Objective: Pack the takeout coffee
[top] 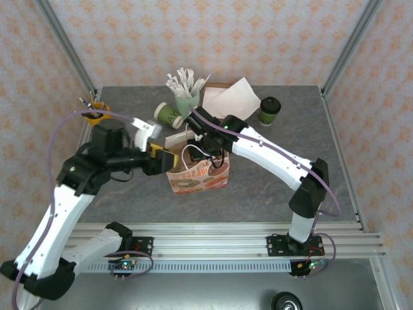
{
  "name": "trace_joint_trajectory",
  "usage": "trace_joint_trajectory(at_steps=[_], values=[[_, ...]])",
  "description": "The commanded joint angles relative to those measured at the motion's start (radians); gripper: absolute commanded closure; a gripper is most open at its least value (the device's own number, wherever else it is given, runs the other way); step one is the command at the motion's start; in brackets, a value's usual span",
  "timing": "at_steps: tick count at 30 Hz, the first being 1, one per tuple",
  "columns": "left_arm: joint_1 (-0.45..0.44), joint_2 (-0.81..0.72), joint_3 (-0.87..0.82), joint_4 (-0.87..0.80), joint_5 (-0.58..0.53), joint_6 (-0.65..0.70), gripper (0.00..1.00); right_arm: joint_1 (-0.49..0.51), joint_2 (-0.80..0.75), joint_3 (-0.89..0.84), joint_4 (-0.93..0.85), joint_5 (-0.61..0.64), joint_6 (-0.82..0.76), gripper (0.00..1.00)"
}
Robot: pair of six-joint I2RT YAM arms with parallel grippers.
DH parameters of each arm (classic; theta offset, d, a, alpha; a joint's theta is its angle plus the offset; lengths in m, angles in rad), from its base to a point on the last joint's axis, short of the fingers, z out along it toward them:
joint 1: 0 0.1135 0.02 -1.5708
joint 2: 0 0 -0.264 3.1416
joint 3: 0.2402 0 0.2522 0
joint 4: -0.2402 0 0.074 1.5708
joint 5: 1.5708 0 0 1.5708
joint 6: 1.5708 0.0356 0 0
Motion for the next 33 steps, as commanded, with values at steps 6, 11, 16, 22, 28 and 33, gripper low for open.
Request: trace_joint_trajectory(at_steps=[6,11,16,22,28,33], values=[[-0.1,0.07,-0.062,0.172,-0.192,0.071,0.42,0.002,-0.058,-0.048,0.051,0.014,0.034,1.0],[-0.1,0.07,-0.115,0.229,-0.174,0.097,0.53,0.002,-0.079,-0.087,0.097,0.008,0.061,1.0],[-0.101,0.099,-0.121,0.234,-0.079,0.098,0.51,0.002,-0.076,-0.079,0.11,0.003,0.072,1.0],[-0.112,0.059,-0.124,0.279,0.027,0.114,0.97,0.002,-0.06,-0.052,0.079,0.023,0.126,1.0],[-0.187,-0.077,-0.174,0.139,-0.017,0.363,1.0,0.002,0.006,0.043,-0.038,0.024,0.191,1.0],[-0.271,-0.099,-0.166,0.024,-0.059,0.561,1.0,0.001,0.056,0.107,-0.104,0.035,0.227,1.0]])
